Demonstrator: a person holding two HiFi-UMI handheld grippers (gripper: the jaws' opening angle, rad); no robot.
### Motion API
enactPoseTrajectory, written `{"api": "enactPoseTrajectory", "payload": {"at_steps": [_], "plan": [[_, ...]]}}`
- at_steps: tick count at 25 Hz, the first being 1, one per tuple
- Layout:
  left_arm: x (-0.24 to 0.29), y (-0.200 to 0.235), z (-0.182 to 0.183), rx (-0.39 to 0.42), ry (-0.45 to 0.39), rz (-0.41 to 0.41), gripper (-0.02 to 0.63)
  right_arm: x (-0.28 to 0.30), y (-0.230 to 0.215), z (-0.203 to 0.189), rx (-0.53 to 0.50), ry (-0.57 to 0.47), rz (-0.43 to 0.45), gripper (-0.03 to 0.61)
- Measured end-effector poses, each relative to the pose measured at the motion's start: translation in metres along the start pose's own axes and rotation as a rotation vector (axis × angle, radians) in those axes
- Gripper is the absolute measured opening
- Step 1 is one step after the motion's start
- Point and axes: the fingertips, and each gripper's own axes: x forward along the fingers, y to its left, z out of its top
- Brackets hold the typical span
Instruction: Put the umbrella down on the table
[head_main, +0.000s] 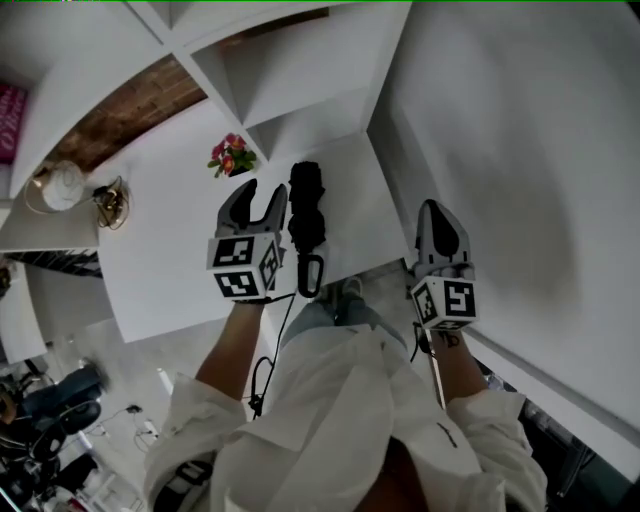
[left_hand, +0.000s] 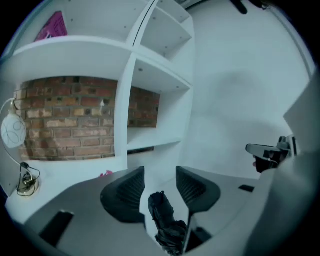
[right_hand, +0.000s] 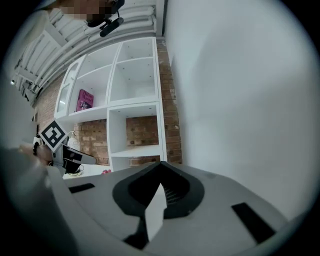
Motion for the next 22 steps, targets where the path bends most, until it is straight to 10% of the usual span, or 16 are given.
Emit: {"api": "enactPoseTrajectory", "payload": {"at_steps": [13, 22], "plan": [[-0.110, -0.002, 0.100, 0.012, -0.476, -0.044, 0.058, -0.071, -0.047, 0.077, -0.052, -0.158, -0.142, 0.018], [-0.145, 0.015, 0.117, 0.021, -0.594, -0.049, 0.055, -0.112, -0.088, 0.106, 0.013, -0.235, -0.273, 0.018]]}}
